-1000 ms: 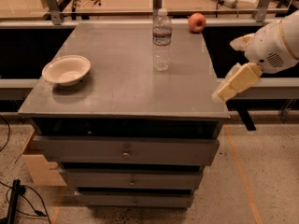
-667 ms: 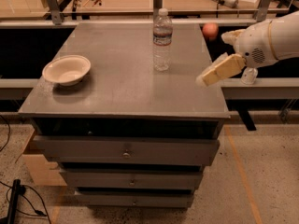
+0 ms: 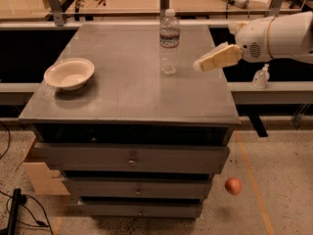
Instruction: Knock water bottle over
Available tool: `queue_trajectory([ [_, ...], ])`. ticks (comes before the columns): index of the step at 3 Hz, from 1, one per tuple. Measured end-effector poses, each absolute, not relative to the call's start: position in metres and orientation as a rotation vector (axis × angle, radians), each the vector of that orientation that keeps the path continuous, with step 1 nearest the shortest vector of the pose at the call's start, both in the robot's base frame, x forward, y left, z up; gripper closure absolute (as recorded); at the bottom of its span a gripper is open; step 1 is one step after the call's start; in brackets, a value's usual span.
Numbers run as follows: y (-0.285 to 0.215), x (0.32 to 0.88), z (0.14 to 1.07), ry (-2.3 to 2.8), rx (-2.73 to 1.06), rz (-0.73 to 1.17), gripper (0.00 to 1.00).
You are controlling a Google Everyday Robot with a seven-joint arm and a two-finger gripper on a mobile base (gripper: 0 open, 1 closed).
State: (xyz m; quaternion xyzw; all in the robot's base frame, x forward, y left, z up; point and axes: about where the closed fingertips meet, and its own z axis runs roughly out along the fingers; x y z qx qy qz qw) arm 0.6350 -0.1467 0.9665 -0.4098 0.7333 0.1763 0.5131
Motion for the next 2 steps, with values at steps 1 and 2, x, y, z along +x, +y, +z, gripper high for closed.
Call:
queue_trajectory([
  [1,-0.140,0.639,0.963,1.765,-0.994,0.391,0.00],
  [2,-0.114,0.660,0.942,1.733,-0.976,0.425,0.00],
])
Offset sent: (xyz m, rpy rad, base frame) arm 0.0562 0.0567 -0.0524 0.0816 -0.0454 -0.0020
